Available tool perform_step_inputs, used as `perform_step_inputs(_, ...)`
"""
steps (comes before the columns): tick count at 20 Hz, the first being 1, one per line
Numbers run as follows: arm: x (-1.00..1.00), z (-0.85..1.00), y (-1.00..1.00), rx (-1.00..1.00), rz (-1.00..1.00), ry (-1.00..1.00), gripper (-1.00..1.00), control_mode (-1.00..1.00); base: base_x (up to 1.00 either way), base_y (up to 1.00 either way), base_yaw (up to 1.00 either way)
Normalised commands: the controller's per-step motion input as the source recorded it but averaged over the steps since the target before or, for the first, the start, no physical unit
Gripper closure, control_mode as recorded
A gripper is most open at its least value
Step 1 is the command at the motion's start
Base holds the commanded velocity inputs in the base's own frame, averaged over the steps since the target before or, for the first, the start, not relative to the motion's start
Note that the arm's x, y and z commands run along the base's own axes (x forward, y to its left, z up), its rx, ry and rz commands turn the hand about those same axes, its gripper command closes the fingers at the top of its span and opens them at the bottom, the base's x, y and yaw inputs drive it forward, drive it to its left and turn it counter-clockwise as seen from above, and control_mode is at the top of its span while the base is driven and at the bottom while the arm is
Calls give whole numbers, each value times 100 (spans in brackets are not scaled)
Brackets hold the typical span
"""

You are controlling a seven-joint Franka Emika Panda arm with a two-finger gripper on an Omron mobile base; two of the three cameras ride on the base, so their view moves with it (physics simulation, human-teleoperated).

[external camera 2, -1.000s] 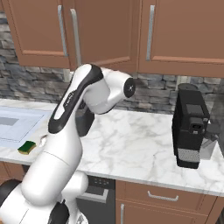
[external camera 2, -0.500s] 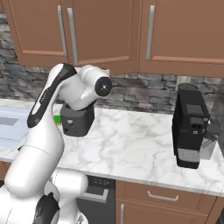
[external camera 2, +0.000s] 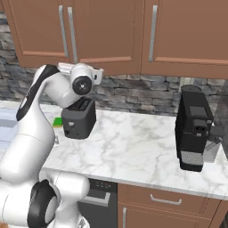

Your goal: Open the cabinet. Pick the sponge and place it next to the sink. Then close the cabinet.

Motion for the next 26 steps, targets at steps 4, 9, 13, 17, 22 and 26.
perform_step_inputs(4, 35, 0, 32, 0, -9, 0, -100, -100, 0, 0, 0)
perform_step_inputs(9, 36, 0, 24, 0, -7, 0, -100, -100, 0, 0, 0)
perform_step_inputs(13, 36, 0, 18, 0, -5, 0, -100, -100, 0, 0, 0)
perform_step_inputs(17, 34, 0, 19, 0, -3, 0, -100, -100, 0, 0, 0)
perform_step_inputs(22, 33, 0, 17, 0, -3, 0, -100, -100, 0, 0, 0)
perform_step_inputs(26, 29, 0, 15, 0, -1, 0, -100, -100, 0, 0, 0)
